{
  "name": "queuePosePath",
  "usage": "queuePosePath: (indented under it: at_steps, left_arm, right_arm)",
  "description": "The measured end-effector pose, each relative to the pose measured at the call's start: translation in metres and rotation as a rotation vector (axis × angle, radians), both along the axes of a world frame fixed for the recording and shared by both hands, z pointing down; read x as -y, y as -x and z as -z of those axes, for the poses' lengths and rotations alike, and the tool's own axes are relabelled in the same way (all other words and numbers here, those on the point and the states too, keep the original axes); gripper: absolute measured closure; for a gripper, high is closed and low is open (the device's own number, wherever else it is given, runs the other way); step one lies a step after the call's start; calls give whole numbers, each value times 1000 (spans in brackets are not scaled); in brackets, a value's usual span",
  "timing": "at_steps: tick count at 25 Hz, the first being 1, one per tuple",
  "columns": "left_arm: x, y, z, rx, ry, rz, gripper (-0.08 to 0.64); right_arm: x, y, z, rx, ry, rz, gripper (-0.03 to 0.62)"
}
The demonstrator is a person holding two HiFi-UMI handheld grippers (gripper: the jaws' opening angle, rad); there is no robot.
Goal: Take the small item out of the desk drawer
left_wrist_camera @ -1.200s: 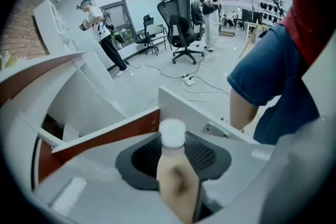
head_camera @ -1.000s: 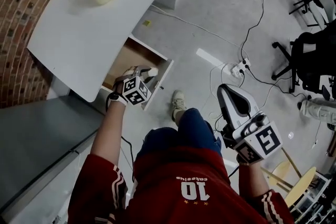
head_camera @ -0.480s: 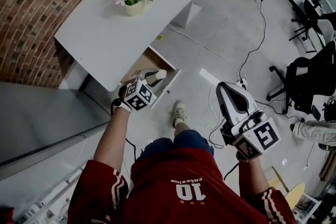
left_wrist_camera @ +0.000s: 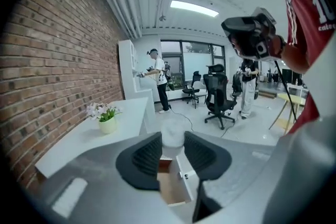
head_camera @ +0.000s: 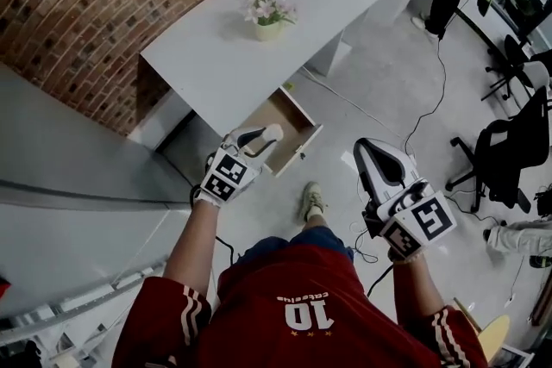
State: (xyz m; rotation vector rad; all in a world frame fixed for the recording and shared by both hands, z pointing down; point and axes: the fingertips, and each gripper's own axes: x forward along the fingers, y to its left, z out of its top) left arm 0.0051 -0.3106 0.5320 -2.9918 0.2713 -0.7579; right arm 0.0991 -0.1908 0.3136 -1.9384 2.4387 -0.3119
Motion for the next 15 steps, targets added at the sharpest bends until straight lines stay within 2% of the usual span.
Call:
queuePosePath:
  at_steps: [4, 7, 12, 15]
  left_arm:
    - [-25, 41, 42, -89, 11, 40, 416]
    - [-40, 65, 62, -128, 28, 66, 417]
    - [-56, 97, 105, -213, 56, 137, 417]
    - [-69, 111, 137, -255, 32, 181, 417]
  right_arm:
    - [-24, 47, 11, -19, -26, 13, 598]
    - [-37, 71, 13, -33, -18, 13, 598]
    - [-53, 97, 24, -57, -13, -3, 598]
    - [-60, 102, 30, -58, -19, -34, 598]
